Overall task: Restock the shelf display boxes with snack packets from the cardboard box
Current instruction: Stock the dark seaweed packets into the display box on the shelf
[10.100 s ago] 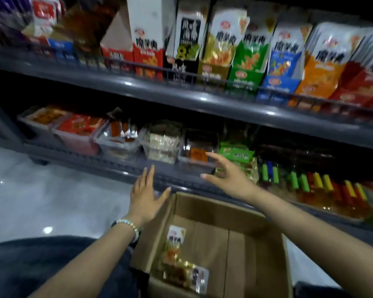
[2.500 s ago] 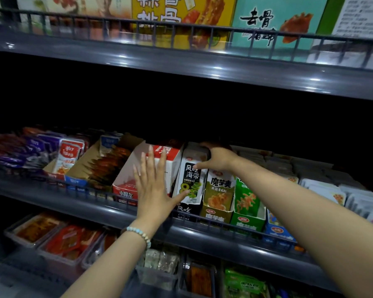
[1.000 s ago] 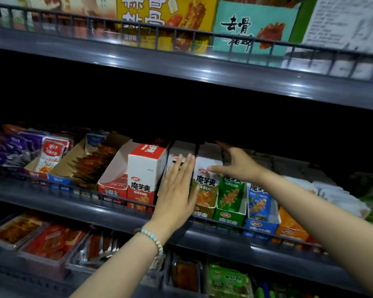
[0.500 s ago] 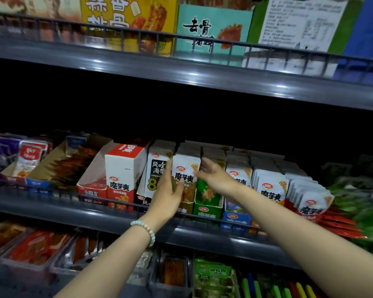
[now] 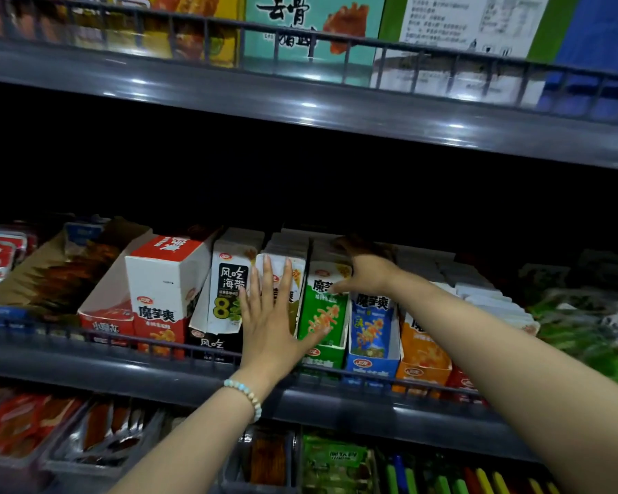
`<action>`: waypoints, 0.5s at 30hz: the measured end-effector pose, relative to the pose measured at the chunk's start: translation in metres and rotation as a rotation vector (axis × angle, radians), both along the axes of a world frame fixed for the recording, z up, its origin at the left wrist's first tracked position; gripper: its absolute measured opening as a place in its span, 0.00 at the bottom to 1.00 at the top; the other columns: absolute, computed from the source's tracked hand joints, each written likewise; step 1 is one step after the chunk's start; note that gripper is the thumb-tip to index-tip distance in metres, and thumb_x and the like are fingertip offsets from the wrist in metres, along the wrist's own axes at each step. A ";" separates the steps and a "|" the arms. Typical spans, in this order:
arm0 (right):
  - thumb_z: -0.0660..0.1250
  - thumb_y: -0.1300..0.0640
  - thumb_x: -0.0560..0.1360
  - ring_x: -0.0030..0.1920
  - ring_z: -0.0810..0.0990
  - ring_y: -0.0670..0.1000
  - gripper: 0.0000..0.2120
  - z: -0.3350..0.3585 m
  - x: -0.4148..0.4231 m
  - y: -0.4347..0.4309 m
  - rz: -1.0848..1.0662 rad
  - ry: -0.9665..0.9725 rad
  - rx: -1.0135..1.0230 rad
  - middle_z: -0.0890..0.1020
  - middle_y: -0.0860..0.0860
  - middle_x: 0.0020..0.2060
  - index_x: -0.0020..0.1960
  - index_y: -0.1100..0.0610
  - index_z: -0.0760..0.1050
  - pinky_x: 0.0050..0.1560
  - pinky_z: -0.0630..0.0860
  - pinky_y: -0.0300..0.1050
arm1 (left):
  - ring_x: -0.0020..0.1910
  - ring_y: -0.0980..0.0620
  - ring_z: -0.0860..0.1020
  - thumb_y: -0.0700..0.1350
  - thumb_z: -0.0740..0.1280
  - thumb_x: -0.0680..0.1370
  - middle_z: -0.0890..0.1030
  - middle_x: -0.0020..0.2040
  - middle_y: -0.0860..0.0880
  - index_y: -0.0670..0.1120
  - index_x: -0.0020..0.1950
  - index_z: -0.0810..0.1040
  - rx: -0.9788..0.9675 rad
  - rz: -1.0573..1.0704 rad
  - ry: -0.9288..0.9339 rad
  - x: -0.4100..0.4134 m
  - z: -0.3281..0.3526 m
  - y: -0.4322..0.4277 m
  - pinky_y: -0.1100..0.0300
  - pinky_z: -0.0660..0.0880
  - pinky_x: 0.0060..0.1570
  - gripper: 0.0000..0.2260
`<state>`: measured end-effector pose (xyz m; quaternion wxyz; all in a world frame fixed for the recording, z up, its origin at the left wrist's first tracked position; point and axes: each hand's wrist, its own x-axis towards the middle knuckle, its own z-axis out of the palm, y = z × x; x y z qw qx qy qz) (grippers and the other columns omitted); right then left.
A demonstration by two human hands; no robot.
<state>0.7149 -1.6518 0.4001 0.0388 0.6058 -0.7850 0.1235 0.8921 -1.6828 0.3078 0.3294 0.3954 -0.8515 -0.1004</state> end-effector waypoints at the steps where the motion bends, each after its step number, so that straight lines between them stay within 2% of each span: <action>1: 0.75 0.45 0.68 0.73 0.59 0.57 0.43 -0.001 -0.001 -0.003 0.005 0.045 -0.008 0.58 0.53 0.75 0.75 0.52 0.56 0.69 0.64 0.49 | 0.70 0.52 0.23 0.71 0.62 0.69 0.20 0.70 0.52 0.57 0.72 0.25 -0.006 0.009 -0.009 0.000 0.000 0.000 0.46 0.33 0.73 0.52; 5: 0.76 0.44 0.66 0.75 0.53 0.57 0.45 -0.002 0.001 -0.007 0.019 0.139 0.024 0.54 0.55 0.75 0.75 0.53 0.56 0.71 0.58 0.48 | 0.70 0.51 0.23 0.73 0.61 0.68 0.21 0.71 0.50 0.57 0.71 0.23 -0.026 0.041 -0.029 -0.002 -0.002 -0.001 0.47 0.31 0.73 0.53; 8: 0.76 0.43 0.66 0.71 0.60 0.57 0.44 -0.002 0.012 0.000 0.028 0.208 0.059 0.62 0.55 0.71 0.74 0.55 0.58 0.65 0.63 0.46 | 0.71 0.50 0.24 0.74 0.60 0.68 0.22 0.72 0.50 0.57 0.71 0.23 -0.034 0.043 -0.026 -0.002 -0.003 -0.002 0.47 0.32 0.73 0.52; 11: 0.75 0.45 0.67 0.61 0.73 0.55 0.34 -0.004 0.020 0.006 -0.008 0.193 0.103 0.75 0.54 0.61 0.66 0.56 0.66 0.48 0.67 0.44 | 0.71 0.51 0.23 0.74 0.60 0.68 0.22 0.71 0.50 0.57 0.71 0.22 -0.027 0.040 -0.030 -0.001 -0.002 -0.001 0.47 0.31 0.73 0.52; 15: 0.75 0.46 0.68 0.62 0.73 0.55 0.34 -0.006 0.023 0.009 -0.004 0.218 0.048 0.75 0.53 0.62 0.68 0.55 0.65 0.52 0.69 0.45 | 0.70 0.51 0.22 0.73 0.61 0.68 0.21 0.71 0.50 0.57 0.70 0.21 -0.008 0.022 -0.034 0.001 0.000 0.001 0.47 0.31 0.72 0.53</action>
